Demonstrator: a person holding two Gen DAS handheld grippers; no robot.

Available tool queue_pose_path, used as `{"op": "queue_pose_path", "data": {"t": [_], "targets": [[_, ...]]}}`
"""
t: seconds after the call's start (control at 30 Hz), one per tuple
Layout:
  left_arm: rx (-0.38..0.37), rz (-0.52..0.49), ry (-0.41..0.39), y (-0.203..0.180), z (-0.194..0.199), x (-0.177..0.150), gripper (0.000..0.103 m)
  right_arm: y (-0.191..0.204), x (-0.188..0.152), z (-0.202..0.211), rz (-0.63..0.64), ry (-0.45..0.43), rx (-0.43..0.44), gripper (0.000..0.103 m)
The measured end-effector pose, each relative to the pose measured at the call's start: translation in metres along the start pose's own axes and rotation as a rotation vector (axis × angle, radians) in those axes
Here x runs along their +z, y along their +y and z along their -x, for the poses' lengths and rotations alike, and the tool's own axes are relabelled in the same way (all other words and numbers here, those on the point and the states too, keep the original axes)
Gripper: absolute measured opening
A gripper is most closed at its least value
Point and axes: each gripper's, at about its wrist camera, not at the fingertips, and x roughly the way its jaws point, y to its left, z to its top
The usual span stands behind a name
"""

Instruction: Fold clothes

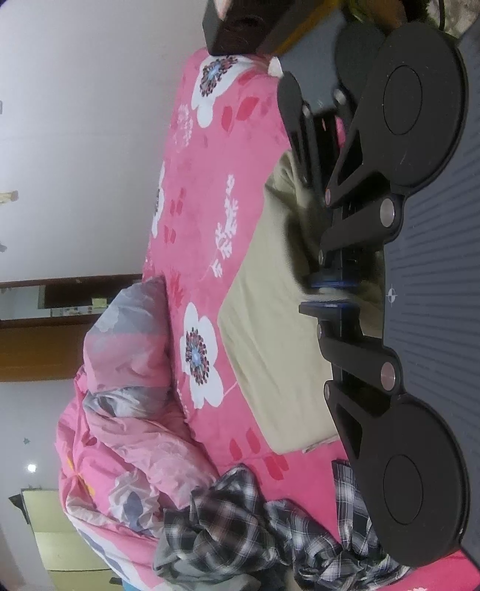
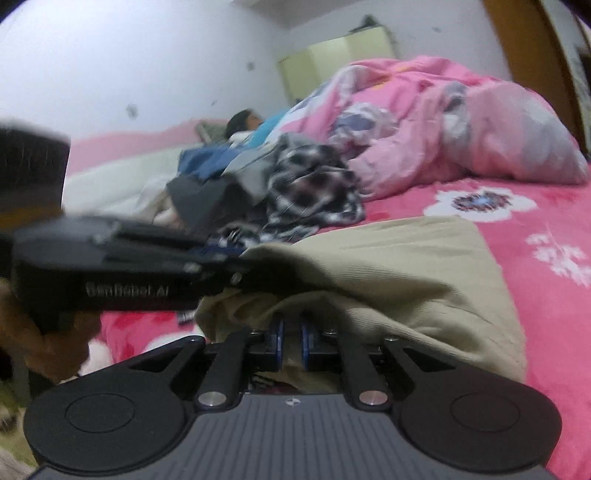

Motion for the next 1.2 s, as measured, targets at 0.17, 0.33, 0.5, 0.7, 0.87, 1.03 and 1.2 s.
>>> {"op": "queue_pose_path", "data": {"t": [0.17, 0.33, 0.5, 0.7, 0.87, 1.03, 1.2], "targets": [[-0.013, 0.011, -0.003, 0.001, 0.002, -0.005, 0.005, 0.004, -0.002, -0.016, 0.010, -0.079, -0.114, 0.006], [-0.027, 0.031, 0.000, 0.005, 0.003, -0.011, 0.005, 0.019, -0.015, -0.023, 0.104, -0.113, -0.146, 0.010], [-0.018, 0.012, 0.045, 0.004, -0.005, -0.029, 0.005, 0.000, -0.019, 0.001, 0.033, -0.083, -0.216, 0.000], [-0.035, 0.029, 0.035, 0.008, -0.001, -0.037, 0.009, -0.023, -0.022, 0.035, -0.066, -0.028, -0.298, 0.000], [-0.043, 0.024, 0.051, 0.010, 0.008, -0.041, 0.009, -0.041, -0.023, 0.069, -0.138, 0.018, -0.352, 0.005], [-0.062, 0.073, 0.071, 0.021, 0.028, -0.044, 0.015, -0.023, -0.001, 0.109, -0.025, -0.070, -0.231, 0.008], [-0.125, 0.205, -0.039, 0.038, 0.056, -0.032, 0.020, -0.007, 0.026, 0.088, 0.106, -0.155, -0.185, 0.009]]}}
